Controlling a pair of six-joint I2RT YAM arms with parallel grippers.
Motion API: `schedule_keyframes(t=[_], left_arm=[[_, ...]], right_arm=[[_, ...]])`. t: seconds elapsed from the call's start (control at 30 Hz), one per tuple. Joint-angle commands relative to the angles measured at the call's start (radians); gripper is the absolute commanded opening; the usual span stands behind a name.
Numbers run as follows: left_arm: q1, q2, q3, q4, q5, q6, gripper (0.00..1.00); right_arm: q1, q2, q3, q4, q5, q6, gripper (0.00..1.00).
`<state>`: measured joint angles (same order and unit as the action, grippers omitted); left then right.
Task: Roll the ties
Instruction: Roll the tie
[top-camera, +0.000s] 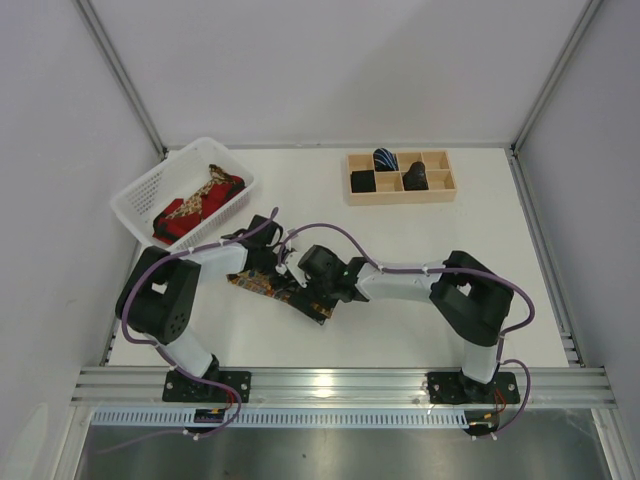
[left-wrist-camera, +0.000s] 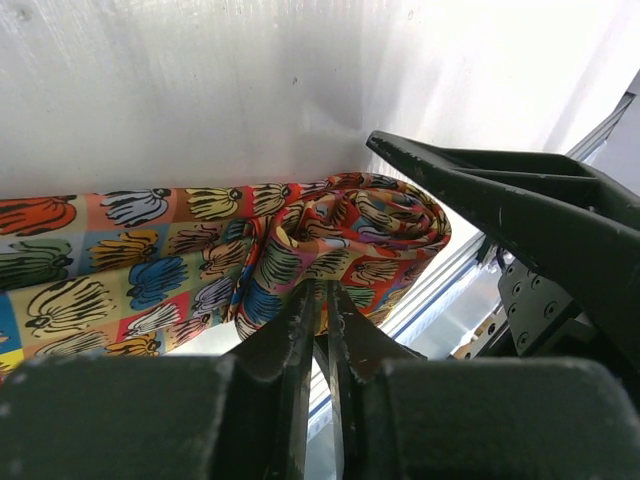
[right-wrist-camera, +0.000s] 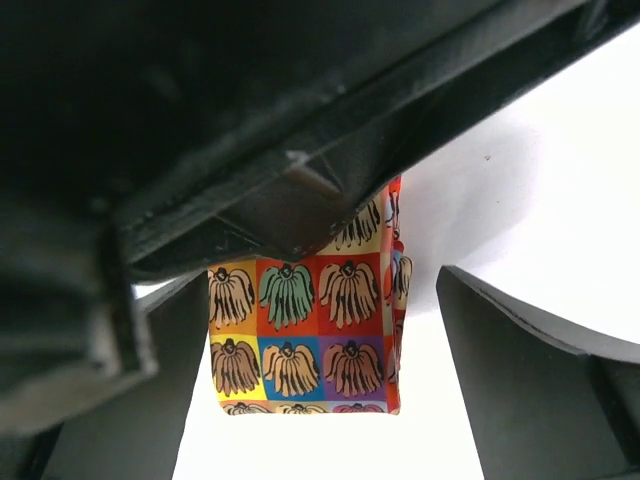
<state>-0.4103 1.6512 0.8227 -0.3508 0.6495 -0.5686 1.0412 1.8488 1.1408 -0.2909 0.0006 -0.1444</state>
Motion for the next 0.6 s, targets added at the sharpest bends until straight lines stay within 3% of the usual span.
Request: schedule_keyframes(t=[0.0,0.27,0.4,0.57], left_arm=[[0.014,-0.030,-0.005,0.042,0.039,-0.007,0.16],[0.030,-0.056,-0.022,0.030,0.022,0.012,0.24],[0.038,-0.057,-0.025,0.033,0.024,0.012,0.24],[0.042,-0.064,-0.028,0.030,0.022,0.012,0.24]], right_arm=[[0.010,0.056,-0.021,-0.030,0.039,-0.020,0.97],[0.011,0.063,-0.023,-0.059,0.010,-0.032,0.69],[0.010,0.058,-0.032,-0.062,0.009,-0.023,0.66],[0.005,0.059,-0.033,-0.060,0.013,-0.014,0.51]])
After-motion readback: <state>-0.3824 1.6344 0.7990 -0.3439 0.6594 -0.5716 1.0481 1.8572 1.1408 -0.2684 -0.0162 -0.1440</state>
